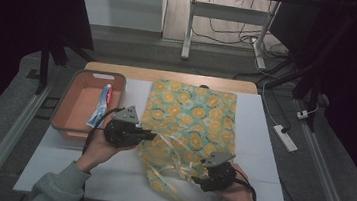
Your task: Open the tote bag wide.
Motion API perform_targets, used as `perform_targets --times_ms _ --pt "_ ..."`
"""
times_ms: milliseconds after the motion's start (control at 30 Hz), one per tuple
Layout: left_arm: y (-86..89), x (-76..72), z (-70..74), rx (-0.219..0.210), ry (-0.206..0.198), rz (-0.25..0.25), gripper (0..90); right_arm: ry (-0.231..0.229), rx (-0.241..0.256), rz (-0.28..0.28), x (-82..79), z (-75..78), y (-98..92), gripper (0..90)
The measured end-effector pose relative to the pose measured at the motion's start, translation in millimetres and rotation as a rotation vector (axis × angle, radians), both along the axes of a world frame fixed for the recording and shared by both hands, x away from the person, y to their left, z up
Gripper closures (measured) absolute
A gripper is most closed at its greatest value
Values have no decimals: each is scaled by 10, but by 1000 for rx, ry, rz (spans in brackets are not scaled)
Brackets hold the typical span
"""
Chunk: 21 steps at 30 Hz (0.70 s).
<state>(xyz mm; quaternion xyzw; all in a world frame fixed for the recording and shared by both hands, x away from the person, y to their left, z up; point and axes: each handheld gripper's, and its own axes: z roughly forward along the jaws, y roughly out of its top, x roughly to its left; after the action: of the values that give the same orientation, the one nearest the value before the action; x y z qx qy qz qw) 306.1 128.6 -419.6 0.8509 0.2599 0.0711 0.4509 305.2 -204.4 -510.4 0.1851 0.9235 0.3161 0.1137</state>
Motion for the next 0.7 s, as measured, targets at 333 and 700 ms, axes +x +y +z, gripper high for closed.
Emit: perform_targets --times_ms 333,700 --pt "53 -5 -8 5 3 -6 887 -17 42 14 -92 110 -13 876" --pt "199 107 52 11 -43 107 887 -227 326 -17 -266 950 -153 880"
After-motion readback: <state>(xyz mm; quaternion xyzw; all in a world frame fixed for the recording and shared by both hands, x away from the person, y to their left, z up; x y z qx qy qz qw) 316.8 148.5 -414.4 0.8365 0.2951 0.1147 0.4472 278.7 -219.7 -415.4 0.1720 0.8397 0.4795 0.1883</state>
